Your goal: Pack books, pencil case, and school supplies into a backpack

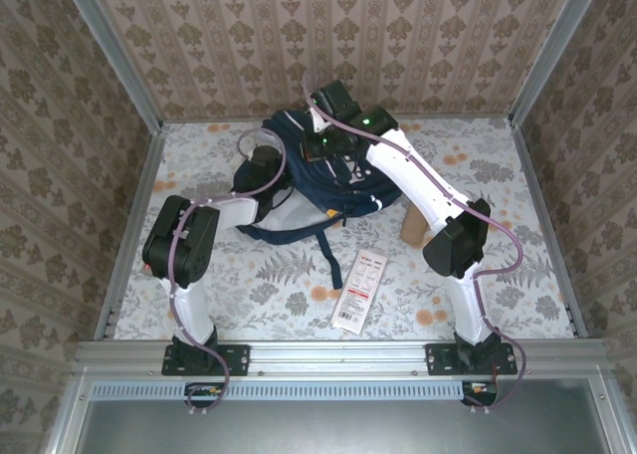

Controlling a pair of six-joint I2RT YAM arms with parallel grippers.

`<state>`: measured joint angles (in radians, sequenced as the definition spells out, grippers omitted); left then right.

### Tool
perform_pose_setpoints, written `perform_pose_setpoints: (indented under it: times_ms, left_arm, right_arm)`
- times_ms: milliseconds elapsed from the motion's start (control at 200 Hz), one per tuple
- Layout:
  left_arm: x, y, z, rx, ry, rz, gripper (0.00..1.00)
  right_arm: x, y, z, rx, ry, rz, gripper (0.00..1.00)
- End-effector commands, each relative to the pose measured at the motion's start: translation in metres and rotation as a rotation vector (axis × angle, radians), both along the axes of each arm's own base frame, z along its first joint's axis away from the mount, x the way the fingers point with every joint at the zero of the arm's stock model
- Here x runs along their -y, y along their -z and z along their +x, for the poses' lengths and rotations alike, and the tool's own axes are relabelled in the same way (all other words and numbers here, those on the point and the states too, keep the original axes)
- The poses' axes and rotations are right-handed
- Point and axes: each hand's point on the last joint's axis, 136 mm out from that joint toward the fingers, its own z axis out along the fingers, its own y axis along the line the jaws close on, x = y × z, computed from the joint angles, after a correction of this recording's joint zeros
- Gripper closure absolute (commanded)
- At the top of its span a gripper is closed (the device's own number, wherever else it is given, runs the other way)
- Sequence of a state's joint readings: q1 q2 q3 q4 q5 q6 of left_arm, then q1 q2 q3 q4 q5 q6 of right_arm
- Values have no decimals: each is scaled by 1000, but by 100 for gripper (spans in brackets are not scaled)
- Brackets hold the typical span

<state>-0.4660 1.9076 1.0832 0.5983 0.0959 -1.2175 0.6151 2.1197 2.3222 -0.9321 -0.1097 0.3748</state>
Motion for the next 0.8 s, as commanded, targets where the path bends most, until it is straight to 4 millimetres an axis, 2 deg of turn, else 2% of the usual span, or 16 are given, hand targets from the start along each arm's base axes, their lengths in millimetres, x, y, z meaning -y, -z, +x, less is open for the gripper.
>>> perform_pose_setpoints:
  times_ms: [0,75,125,350,420,440,500,625,795]
  left_arm:
    - [9,13,0,-53,7,69,44]
    - [3,19,-6,-90,2,114,27]
    - [-3,19,-11,-99,-2,150,19]
    - [-28,-5,-33,-113,35,286,0]
    - [-32,-10,-43,-115,54,313,0]
    - [-46,-12,-40,-118,33,316,0]
    - [-53,-14,-48,-125,44,326,0]
    - [-59,-22,-66,-124,75,350,0]
    - [-65,-19,-95,-132,140,399,2]
  right_arm:
    - [-5,-72,-2,130,-4,148,100]
    - [0,-70,0,128,7,137,100]
    - [4,-68,2,126,15,132,100]
    - [15,-61,14,123,46,124,100]
    - [18,-57,18,123,54,114,100]
    - [19,-56,19,124,56,113,100]
    - [22,-52,22,120,62,102,100]
    - [27,-43,27,114,73,82,100]
    - [28,-37,33,106,81,83,100]
